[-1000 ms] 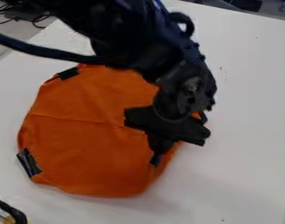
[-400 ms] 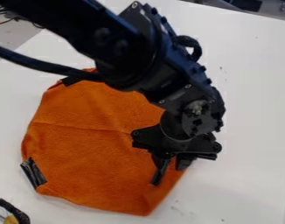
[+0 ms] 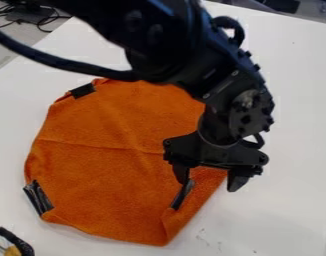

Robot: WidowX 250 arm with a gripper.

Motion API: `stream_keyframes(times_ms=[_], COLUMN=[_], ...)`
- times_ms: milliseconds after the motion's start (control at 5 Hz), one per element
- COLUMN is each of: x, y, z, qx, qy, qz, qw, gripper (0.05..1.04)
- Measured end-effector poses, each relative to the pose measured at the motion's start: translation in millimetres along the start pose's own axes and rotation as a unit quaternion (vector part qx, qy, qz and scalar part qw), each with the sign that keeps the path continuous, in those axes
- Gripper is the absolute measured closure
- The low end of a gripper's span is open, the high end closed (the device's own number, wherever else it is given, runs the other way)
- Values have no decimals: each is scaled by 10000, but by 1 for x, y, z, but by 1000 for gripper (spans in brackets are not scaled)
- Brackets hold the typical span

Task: Fold the cloth from bottom right to left

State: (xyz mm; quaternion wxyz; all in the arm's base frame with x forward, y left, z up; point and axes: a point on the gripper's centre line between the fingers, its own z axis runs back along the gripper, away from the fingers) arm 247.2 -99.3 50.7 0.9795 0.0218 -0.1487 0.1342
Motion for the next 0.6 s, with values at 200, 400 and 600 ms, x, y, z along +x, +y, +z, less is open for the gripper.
stream_keyframes(times_ms=[200,400,600], x=[-1,-1,1], y=[-1,6,7], z=[-3,-8,-8], qx=[0,151,188], qy=[70,187,318], qz=[-135,-343,-553], qw=[9999,9991,9978], gripper=[79,84,84])
